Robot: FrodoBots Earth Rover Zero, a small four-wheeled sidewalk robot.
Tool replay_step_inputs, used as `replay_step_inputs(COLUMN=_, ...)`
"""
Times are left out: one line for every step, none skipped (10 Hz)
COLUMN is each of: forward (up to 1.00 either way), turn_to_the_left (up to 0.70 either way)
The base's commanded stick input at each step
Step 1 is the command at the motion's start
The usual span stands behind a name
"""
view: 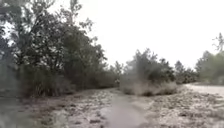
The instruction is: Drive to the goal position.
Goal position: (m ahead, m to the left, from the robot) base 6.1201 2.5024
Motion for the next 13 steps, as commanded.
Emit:
replay_step_inputs(forward=0.7, turn_to_the_left=0.04)
replay_step_inputs(forward=0.7, turn_to_the_left=0.04)
replay_step_inputs(forward=0.7, turn_to_the_left=0.1)
replay_step_inputs(forward=0.7, turn_to_the_left=0.39)
replay_step_inputs(forward=0.7, turn_to_the_left=0.39)
replay_step_inputs(forward=0.7, turn_to_the_left=0.17)
replay_step_inputs(forward=0.7, turn_to_the_left=0.04)
replay_step_inputs(forward=0.7, turn_to_the_left=0.04)
replay_step_inputs(forward=0.7, turn_to_the_left=0.04)
replay_step_inputs(forward=0.7, turn_to_the_left=0.04)
replay_step_inputs(forward=0.7, turn_to_the_left=0.04)
replay_step_inputs(forward=0.7, turn_to_the_left=0.04)
replay_step_inputs(forward=0.7, turn_to_the_left=0.04)
